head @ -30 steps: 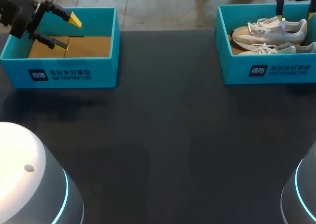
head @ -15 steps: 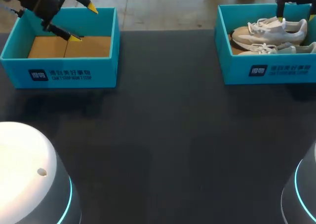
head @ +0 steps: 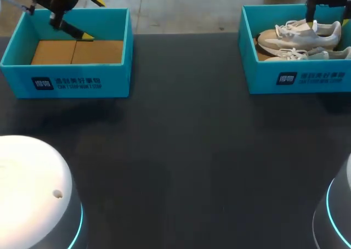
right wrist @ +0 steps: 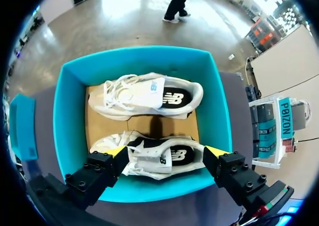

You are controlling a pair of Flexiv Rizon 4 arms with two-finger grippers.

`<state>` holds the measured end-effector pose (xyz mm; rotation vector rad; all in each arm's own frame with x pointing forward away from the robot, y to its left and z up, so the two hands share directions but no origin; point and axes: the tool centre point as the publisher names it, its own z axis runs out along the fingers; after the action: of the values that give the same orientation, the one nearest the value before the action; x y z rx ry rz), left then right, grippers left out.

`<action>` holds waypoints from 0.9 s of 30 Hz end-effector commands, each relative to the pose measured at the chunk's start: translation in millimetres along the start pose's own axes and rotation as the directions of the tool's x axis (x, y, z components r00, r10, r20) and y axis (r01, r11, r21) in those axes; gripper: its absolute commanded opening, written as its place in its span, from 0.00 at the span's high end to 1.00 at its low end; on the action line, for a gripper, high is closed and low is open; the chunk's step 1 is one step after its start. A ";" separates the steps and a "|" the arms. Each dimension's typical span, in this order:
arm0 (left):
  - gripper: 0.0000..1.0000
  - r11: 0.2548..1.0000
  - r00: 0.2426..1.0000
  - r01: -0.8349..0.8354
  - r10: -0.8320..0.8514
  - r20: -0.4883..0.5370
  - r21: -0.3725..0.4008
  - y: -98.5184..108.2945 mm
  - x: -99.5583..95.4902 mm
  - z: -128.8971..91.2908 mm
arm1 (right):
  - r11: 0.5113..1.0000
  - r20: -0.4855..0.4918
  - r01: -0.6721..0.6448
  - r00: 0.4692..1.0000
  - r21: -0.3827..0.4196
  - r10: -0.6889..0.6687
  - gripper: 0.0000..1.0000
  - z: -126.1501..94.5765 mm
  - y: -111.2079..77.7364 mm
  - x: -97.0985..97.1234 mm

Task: Take the shoe out of the shoebox, open the shoe tongue, remove and reinsert the insole, then place the shoe into the shoebox

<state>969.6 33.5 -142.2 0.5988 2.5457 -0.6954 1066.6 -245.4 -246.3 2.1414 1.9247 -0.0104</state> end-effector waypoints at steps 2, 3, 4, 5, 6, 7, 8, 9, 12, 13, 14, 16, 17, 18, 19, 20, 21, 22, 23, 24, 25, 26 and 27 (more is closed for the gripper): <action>0.00 0.740 0.845 0.522 -0.516 0.140 -0.425 -5.7 0.2 0.5 | 0.998 -0.020 0.050 0.998 -0.033 -0.051 0.00 -11.5 -18.7 1.5; 0.00 0.740 0.845 0.522 -0.516 0.140 -0.425 -5.7 0.2 0.5 | 0.998 -0.025 0.056 0.998 -0.034 -0.057 0.00 -12.2 -20.1 2.1; 0.00 0.740 0.845 0.522 -0.516 0.140 -0.425 -5.7 0.2 0.5 | 0.997 -0.032 0.065 0.997 -0.036 -0.066 0.00 -13.0 -22.1 3.1; 0.00 0.740 0.845 0.522 -0.516 0.140 -0.425 -5.7 0.2 0.5 | 0.997 -0.030 0.076 0.997 -0.033 -0.077 0.00 -14.0 -24.3 4.6; 0.00 0.740 0.845 0.522 -0.516 0.140 -0.425 -5.7 0.2 0.5 | 0.996 -0.032 0.082 0.996 -0.030 -0.083 0.00 -14.6 -25.3 5.3; 0.00 0.740 0.845 0.522 -0.516 0.140 -0.425 -5.7 0.2 0.5 | 0.996 -0.033 0.089 0.995 -0.026 -0.090 0.00 -15.2 -27.1 6.4; 0.00 0.740 0.845 0.522 -0.516 0.140 -0.425 -5.7 0.2 0.5 | 0.995 -0.041 0.094 0.995 -0.019 -0.095 0.00 -15.6 -28.8 7.0; 0.00 0.740 0.845 0.522 -0.516 0.140 -0.425 -5.7 0.2 0.5 | 0.995 -0.041 0.102 0.994 -0.006 -0.102 0.00 -15.9 -30.9 7.5; 0.00 0.690 0.802 0.578 -0.580 0.144 -0.436 -8.4 -1.8 1.6 | 0.994 -0.041 0.109 0.993 0.000 -0.109 0.00 -17.9 -35.0 7.8; 0.00 0.573 0.697 0.682 -0.697 0.168 -0.453 -11.4 -8.2 4.7 | 0.993 -0.037 0.113 0.993 0.018 -0.112 0.00 -18.6 -37.1 7.2; 0.00 0.516 0.648 0.724 -0.736 0.195 -0.459 -12.2 -11.4 6.3 | 0.993 -0.036 0.113 0.993 0.018 -0.113 0.00 -19.0 -38.8 6.8; 0.00 0.428 0.570 0.781 -0.787 0.238 -0.454 -14.5 -14.6 7.4 | 0.993 -0.042 0.113 0.993 0.025 -0.112 0.00 -19.4 -41.2 5.9; 0.00 0.363 0.506 0.816 -0.825 0.251 -0.451 -15.3 -16.9 8.2 | 0.993 -0.039 0.111 0.993 0.034 -0.110 0.00 -18.7 -43.5 4.5; 0.00 0.310 0.451 0.841 -0.854 0.259 -0.444 -16.2 -18.3 9.1 | 0.994 -0.041 0.104 0.994 0.038 -0.102 0.00 -18.3 -45.1 3.2; 0.00 0.259 0.400 0.864 -0.874 0.275 -0.431 -16.5 -20.6 9.3 | 0.994 -0.044 0.098 0.994 0.042 -0.096 0.00 -17.9 -46.5 1.8; 0.00 0.238 0.380 0.876 -0.876 0.296 -0.419 -16.9 -20.7 9.1 | 0.995 -0.039 0.093 0.995 0.048 -0.091 0.00 -17.6 -47.7 0.4; 0.00 0.193 0.332 0.894 -0.890 0.312 -0.404 -17.1 -21.4 9.6 | 0.995 -0.035 0.088 0.996 0.051 -0.087 0.00 -17.3 -48.8 -1.0; 0.00 0.152 0.291 0.905 -0.903 0.317 -0.397 -16.8 -21.7 10.2 | 0.995 -0.033 0.084 0.996 0.054 -0.082 0.00 -16.9 -50.0 -2.7; 0.00 0.122 0.258 0.918 -0.907 0.334 -0.378 -16.4 -21.3 11.0 | 0.995 -0.032 0.078 0.997 0.057 -0.076 0.00 -16.6 -51.0 -4.1; 0.00 0.107 0.242 0.924 -0.907 0.344 -0.368 -15.8 -21.0 11.5 | 0.995 -0.030 0.075 0.997 0.059 -0.073 0.00 -16.4 -51.6 -5.0; 0.00 0.050 0.183 0.937 -0.913 0.365 -0.347 -14.2 -19.3 13.2 | 0.995 -0.020 0.069 0.997 0.068 -0.068 0.00 -16.3 -52.9 -6.3; 0.00 0.016 0.146 0.944 -0.916 0.374 -0.331 -13.1 -18.4 14.0 | 0.995 -0.015 0.067 0.998 0.071 -0.066 0.00 -15.9 -53.8 -7.2; 0.00 -0.025 0.101 0.952 -0.915 0.391 -0.304 -11.5 -17.4 15.4 | 0.995 -0.012 0.063 0.998 0.073 -0.062 0.00 -15.1 -54.8 -8.4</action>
<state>979.4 14.5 -138.7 -0.6174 2.7319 -0.4497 1010.6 -246.1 -240.9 2.1288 2.0307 -0.0796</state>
